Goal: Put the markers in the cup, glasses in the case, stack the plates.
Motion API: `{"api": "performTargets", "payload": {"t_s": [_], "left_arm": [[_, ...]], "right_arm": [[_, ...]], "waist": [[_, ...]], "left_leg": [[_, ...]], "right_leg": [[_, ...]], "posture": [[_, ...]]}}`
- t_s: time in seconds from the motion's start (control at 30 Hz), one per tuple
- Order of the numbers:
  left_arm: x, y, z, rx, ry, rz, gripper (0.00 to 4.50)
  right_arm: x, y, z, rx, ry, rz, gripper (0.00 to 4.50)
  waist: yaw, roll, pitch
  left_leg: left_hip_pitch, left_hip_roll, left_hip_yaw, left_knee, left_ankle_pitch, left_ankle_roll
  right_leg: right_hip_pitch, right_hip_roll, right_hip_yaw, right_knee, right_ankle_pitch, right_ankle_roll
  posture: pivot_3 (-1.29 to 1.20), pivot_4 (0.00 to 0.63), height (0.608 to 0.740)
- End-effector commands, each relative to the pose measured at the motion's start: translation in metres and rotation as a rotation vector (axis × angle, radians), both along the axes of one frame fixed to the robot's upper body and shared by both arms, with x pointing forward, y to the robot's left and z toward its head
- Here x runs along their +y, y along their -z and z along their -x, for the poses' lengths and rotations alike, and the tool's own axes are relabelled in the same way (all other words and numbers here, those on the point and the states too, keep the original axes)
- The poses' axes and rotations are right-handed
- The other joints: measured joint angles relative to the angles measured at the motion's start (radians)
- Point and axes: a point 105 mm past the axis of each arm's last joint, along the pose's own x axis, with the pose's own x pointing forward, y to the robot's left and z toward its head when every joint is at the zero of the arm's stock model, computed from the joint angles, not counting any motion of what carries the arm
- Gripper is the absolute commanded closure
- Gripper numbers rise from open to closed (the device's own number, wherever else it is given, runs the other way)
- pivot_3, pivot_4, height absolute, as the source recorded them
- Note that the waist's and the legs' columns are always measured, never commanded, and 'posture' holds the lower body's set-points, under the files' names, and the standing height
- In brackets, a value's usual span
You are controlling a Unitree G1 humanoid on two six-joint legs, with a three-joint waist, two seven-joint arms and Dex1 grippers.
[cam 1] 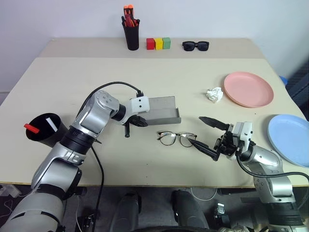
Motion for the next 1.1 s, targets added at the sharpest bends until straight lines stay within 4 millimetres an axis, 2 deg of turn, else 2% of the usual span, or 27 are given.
{"api": "performTargets", "payload": {"t_s": [0.03, 0.13, 0.17, 0.23, 0.37, 0.57, 0.6, 0.67, 0.73, 0.8, 0.87, 0.97, 1.1], "left_arm": [[0.0, -0.005, 0.003, -0.036, 0.035, -0.007, 4.43], [0.001, -0.004, 0.002, -0.042, 0.039, -0.007, 4.43], [0.0, -0.005, 0.001, -0.048, 0.039, 0.0, 4.2], [-0.001, -0.008, 0.0, -0.068, 0.043, 0.011, 3.62], [-0.014, -0.023, 0.0, -0.121, 0.069, 0.054, 1.67], [-0.025, -0.047, 0.016, -0.144, 0.081, 0.137, 1.67], [-0.027, -0.053, 0.019, -0.156, 0.071, 0.183, 1.67], [-0.032, -0.075, 0.02, -0.274, 0.04, 0.382, 1.67], [-0.027, -0.082, 0.026, -0.358, 0.039, 0.479, 1.67], [-0.015, -0.06, 0.041, -0.245, 0.047, 0.413, 1.67], [-0.001, -0.045, 0.07, -0.096, 0.119, 0.401, 1.67], [0.014, -0.048, 0.086, 0.033, 0.093, 0.452, 1.67], [0.031, -0.046, 0.107, 0.056, 0.124, 0.387, 1.67]], "right_arm": [[0.001, -0.007, 0.001, -0.027, -0.014, 0.012, 0.0], [-0.001, -0.005, 0.002, -0.024, -0.011, 0.013, 0.0], [-0.001, -0.005, 0.002, -0.023, -0.01, 0.014, 0.0], [-0.002, -0.003, 0.002, -0.014, -0.001, 0.015, 0.0], [-0.006, 0.003, -0.002, 0.029, 0.041, 0.036, 0.0], [-0.007, 0.005, -0.005, 0.054, 0.067, 0.049, 0.0], [-0.007, 0.007, -0.006, 0.062, 0.074, 0.066, 0.0], [-0.006, 0.009, -0.008, 0.067, 0.074, 0.096, 0.0], [-0.005, 0.011, -0.006, 0.082, 0.05, 0.119, 0.0], [-0.003, 0.022, -0.006, 0.135, 0.021, 0.226, 0.0], [0.001, 0.027, -0.005, 0.181, -0.03, 0.312, 0.0], [0.006, 0.028, -0.006, 0.193, -0.085, 0.391, 0.0], [0.015, 0.025, -0.017, 0.214, -0.153, 0.445, 0.0]], "waist": [[-0.001, 0.0, 0.0], [0.0, 0.0, 0.0], [0.0, 0.0, 0.0], [0.0, 0.0, 0.0], [0.002, 0.0, 0.0], [-0.001, 0.0, 0.0], [-0.002, 0.0, 0.0], [-0.002, 0.002, -0.001], [-0.002, 0.002, -0.001], [-0.006, 0.002, -0.001], [-0.017, 0.002, -0.001], [-0.018, 0.0, 0.0], [-0.021, 0.001, 0.0]], "left_leg": [[0.0, 0.0, 0.0, 0.0, 0.0, 0.0], [0.0, 0.0, 0.0, 0.0, 0.0, 0.0], [0.0, 0.0, 0.0, 0.0, 0.0, 0.0], [0.0, 0.0, 0.0, 0.0, 0.0, 0.0], [0.0, 0.0, 0.0, 0.0, 0.0, 0.0], [0.0, 0.0, 0.0, 0.0, 0.0, 0.0], [0.0, 0.0, 0.0, 0.0, 0.0, 0.0], [0.0, 0.0, 0.0, 0.0, 0.0, 0.0], [0.001, 0.0, 0.0, 0.0, 0.0, 0.0], [0.001, 0.001, 0.0, 0.0, 0.0, 0.0], [0.001, 0.001, 0.001, 0.0, 0.0, 0.0], [0.001, 0.001, 0.0, 0.0, 0.0, 0.0], [0.001, 0.001, 0.0, 0.002, 0.0, 0.0]], "right_leg": [[0.0, 0.0, 0.0, 0.0, 0.0, 0.0], [0.0, 0.0, 0.0, 0.0, 0.0, 0.0], [0.0, 0.0, 0.0, 0.0, 0.0, 0.0], [0.0, 0.0, 0.0, 0.0, 0.0, 0.0], [0.0, 0.0, 0.0, 0.0, 0.0, 0.0], [0.0, 0.0, 0.0, 0.0, 0.0, 0.0], [0.0, 0.0, 0.0, 0.0, 0.0, 0.0], [0.0, 0.0, 0.0, 0.0, 0.0, 0.0], [0.0, 0.0, 0.0, 0.0, 0.0, 0.0], [0.0, 0.0, 0.0, 0.0, 0.0, 0.0], [0.0, 0.0, 0.001, 0.001, 0.0, -0.001], [0.0, 0.0, 0.0, 0.001, 0.0, -0.001], [0.002, 0.0, 0.0, 0.0, -0.002, -0.004]], "posture": [[0.0, 0.15, 0.74], [0.0, 0.15, 0.74], [0.0, 0.15, 0.74], [0.0, 0.15, 0.74], [0.0, 0.15, 0.74], [0.0, 0.15, 0.74], [0.0, 0.15, 0.74], [0.0, 0.15, 0.74], [0.0, 0.15, 0.74], [0.0, 0.15, 0.74], [0.0, 0.15, 0.74], [0.0, 0.15, 0.74], [0.0, 0.15, 0.74]]}}
